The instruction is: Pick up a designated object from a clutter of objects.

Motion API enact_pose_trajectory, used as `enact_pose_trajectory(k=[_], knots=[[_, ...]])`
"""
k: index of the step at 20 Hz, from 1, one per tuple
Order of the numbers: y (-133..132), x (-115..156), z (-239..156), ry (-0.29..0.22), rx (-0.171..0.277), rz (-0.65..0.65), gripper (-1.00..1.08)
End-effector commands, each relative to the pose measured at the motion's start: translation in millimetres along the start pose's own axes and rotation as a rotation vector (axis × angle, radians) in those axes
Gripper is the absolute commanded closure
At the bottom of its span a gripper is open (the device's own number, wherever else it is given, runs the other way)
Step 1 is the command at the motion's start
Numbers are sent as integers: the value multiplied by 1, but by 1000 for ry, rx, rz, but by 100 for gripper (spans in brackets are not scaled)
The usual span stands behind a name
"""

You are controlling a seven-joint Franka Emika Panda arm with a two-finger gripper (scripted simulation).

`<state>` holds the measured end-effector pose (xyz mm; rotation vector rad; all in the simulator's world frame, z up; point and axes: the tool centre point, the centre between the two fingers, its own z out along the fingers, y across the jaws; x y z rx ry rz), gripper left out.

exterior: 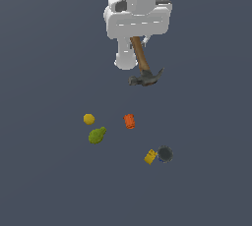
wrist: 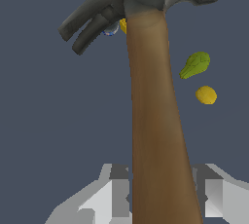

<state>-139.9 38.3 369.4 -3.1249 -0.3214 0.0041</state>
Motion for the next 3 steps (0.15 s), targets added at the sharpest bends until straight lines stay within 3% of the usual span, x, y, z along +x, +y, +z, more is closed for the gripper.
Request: enact_pose_trajectory(k=[1,3], knots=[[0,0,-6,3,0,0,108],[0,1,-7,3,0,0,108]])
